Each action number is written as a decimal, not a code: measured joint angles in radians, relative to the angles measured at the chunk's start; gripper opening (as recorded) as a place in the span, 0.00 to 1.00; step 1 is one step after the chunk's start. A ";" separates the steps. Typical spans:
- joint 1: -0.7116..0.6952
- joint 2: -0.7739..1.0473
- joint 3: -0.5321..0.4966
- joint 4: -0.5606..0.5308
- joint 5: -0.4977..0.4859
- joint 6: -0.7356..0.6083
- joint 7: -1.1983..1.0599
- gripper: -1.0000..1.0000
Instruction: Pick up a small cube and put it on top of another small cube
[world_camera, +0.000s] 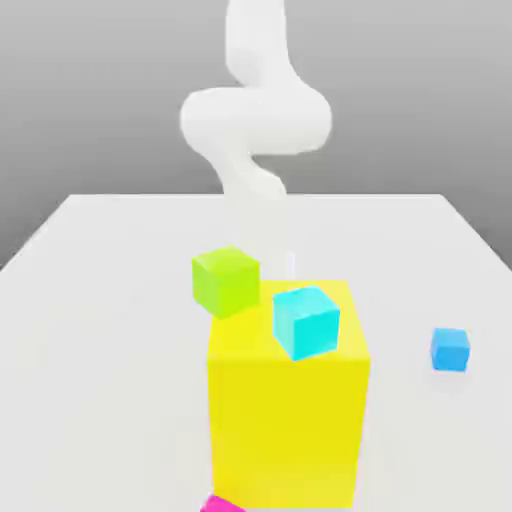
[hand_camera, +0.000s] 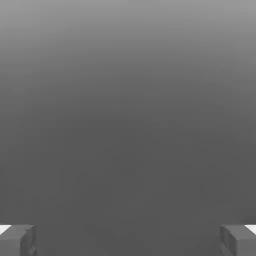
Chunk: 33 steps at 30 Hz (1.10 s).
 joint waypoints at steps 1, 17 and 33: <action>0.026 0.020 -0.004 -0.011 -0.001 0.012 -0.046 0.50; 0.399 0.316 -0.049 -0.177 -0.005 0.200 -0.739 0.50; 0.703 0.612 -0.026 -0.341 0.027 0.386 -1.454 0.50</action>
